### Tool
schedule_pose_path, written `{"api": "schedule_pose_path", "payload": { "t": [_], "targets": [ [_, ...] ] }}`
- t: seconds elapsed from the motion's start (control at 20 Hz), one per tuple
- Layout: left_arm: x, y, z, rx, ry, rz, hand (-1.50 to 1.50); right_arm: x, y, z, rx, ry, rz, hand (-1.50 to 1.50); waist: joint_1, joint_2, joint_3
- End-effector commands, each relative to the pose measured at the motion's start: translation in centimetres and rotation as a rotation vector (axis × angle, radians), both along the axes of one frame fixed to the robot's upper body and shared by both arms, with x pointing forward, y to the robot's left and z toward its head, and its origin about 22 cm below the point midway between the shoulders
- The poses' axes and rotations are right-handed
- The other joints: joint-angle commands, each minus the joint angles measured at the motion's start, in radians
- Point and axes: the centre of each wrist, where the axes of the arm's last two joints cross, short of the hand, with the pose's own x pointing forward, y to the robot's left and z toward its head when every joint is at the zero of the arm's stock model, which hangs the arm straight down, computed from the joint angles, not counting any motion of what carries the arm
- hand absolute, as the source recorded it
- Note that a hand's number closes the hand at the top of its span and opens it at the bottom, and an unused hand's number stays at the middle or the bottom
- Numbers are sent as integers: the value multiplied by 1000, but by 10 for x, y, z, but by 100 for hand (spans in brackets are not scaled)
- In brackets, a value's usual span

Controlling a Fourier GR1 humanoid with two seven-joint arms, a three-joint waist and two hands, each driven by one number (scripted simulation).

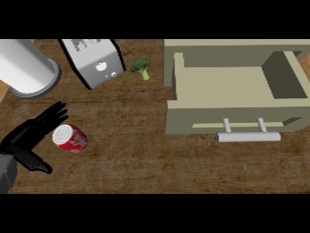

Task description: Pick up the can, place it into the drawer and close the drawer

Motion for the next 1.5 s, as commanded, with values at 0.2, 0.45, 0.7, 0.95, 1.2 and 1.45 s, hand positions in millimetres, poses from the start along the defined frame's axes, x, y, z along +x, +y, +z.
{"api": "schedule_pose_path", "payload": {
  "t": [0.2,0.45,0.7,0.95,1.2,1.45],
  "targets": [
    [-15,5,-34,-58,16,5,-150,12,0,-1,-14,-11,2,-150,-5,5,-1],
    [-3,-11,-36,-63,47,-40,-150,-2,8,17,-4,-1,13,-150,-4,1,0],
    [-4,-11,-39,-101,58,-55,-150,3,10,21,13,-17,-3,-150,-4,4,-1],
    [15,-24,-34,-155,76,-31,-150,-4,-17,14,6,-10,9,-150,-12,4,-1],
    [10,-36,-46,-216,120,-68,150,-3,-13,4,25,-4,31,-150,-11,5,-1],
    [15,-55,-46,-267,90,-172,150,-12,-7,15,30,-5,6,-150,5,-3,0]
  ]
}}
